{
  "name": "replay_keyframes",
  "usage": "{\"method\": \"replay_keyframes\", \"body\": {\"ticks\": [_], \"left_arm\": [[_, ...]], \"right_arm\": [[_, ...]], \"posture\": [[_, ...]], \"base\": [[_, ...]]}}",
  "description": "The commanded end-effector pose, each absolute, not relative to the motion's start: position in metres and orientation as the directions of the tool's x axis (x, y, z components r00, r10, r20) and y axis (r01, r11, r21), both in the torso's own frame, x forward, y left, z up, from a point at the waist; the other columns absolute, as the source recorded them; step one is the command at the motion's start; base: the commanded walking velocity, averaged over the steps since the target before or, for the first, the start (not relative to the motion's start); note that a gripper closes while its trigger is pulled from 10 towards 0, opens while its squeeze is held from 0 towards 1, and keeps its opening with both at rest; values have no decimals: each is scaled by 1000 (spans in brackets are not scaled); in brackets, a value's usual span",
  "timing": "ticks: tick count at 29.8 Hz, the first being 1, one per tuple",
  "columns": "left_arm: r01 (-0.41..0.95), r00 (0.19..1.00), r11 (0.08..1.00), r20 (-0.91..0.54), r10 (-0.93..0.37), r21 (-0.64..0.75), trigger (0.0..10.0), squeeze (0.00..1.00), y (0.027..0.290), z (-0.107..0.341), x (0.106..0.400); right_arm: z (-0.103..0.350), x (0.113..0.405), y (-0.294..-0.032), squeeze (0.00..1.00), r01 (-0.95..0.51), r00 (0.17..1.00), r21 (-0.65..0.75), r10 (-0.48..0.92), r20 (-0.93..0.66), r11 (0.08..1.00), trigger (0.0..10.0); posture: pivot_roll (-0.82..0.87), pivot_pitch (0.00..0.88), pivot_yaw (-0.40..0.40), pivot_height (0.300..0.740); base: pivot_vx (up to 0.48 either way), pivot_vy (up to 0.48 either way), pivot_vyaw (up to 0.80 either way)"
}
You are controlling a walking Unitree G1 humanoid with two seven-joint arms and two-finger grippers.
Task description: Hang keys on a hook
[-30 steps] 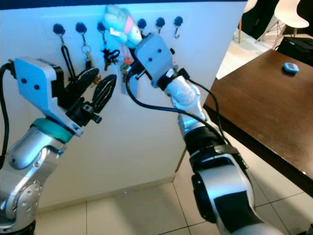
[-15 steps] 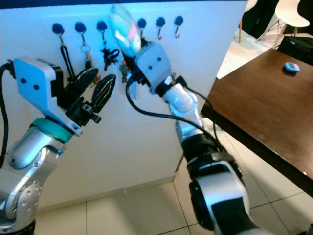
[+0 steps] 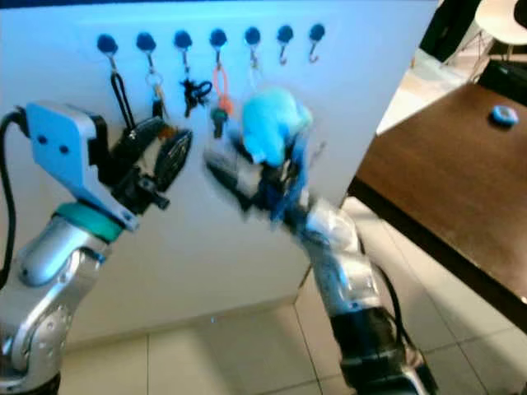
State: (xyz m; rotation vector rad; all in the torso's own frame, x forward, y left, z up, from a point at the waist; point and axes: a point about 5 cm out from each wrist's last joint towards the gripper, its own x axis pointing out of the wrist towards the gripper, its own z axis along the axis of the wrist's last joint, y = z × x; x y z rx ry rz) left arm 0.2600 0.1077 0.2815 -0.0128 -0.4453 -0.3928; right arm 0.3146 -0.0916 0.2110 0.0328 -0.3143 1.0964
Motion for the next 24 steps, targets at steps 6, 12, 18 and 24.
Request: {"method": "replay_keyframes", "body": {"ticks": [6,12,18,24], "left_arm": [[386,833,920,402,-380,68,10000,0,106,277,260],[368,847,927,383,-368,76,10000,0,108,272,261],[219,932,969,270,-241,112,10000,0,127,240,272],[27,997,981,65,-40,191,10000,0,164,182,276]], "right_arm": [[202,301,-97,0,-891,398,-167,903,164,423,10000],[204,310,-98,0,-802,544,-158,814,201,576,10000],[203,328,-107,0,-545,793,-53,535,292,837,10000],[171,320,-116,0,-440,865,-88,449,225,893,10000]], "posture": [[-32,72,54,740],[-29,70,50,740],[-32,67,50,740],[-37,63,56,740]], "base": [[0,0,0],[0,0,0],[0,0,0],[0,0,0]]}}
